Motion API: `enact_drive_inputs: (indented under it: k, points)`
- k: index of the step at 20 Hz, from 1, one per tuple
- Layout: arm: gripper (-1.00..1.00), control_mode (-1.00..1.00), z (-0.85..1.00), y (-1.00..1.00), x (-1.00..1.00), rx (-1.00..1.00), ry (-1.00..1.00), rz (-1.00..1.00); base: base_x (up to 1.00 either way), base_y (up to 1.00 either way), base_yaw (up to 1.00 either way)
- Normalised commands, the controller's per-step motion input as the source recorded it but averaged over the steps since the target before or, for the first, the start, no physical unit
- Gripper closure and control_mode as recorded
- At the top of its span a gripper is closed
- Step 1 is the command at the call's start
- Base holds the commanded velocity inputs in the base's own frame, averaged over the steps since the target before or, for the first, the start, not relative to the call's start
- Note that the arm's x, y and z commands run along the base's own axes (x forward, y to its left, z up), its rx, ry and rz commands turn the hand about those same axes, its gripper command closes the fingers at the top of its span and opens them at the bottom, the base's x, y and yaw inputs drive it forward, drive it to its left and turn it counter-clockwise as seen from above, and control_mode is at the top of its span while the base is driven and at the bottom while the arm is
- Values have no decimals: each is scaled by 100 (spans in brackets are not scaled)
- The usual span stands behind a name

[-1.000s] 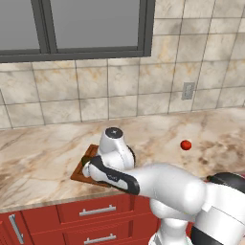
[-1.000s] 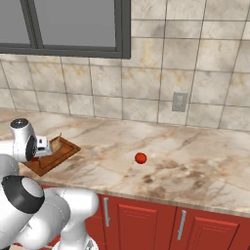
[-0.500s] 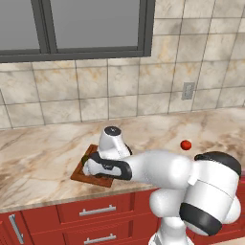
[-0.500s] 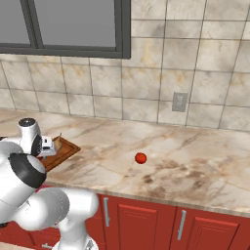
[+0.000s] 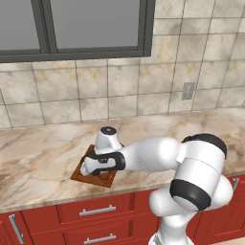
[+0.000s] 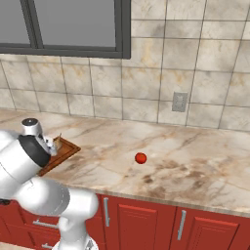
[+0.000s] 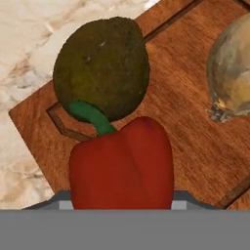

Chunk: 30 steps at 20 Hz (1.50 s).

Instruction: Place the avocado, onion, tomato, and bell pepper on the cutting board.

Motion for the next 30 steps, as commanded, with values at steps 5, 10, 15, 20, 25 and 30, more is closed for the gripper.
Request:
enact_drive_inputs:
  k: [5, 10, 15, 20, 25, 30]
  points:
    - [100, -100, -29, 7, 4, -2, 5, 0, 0, 0, 0]
    - [100, -100, -38, 0, 0, -2, 5, 0, 0, 0, 0]
    - [100, -100, -43, 0, 0, -3, 4, 0, 0, 0, 0]
    - [-100, -100, -43, -2, 0, -4, 2, 0, 0, 0, 0]
    - [-100, -100, -29, -16, -1, -2, 0, 0, 0, 0, 0]
    - [-100, -100, -2, -46, -29, 0, 0, 0, 0, 0, 0]
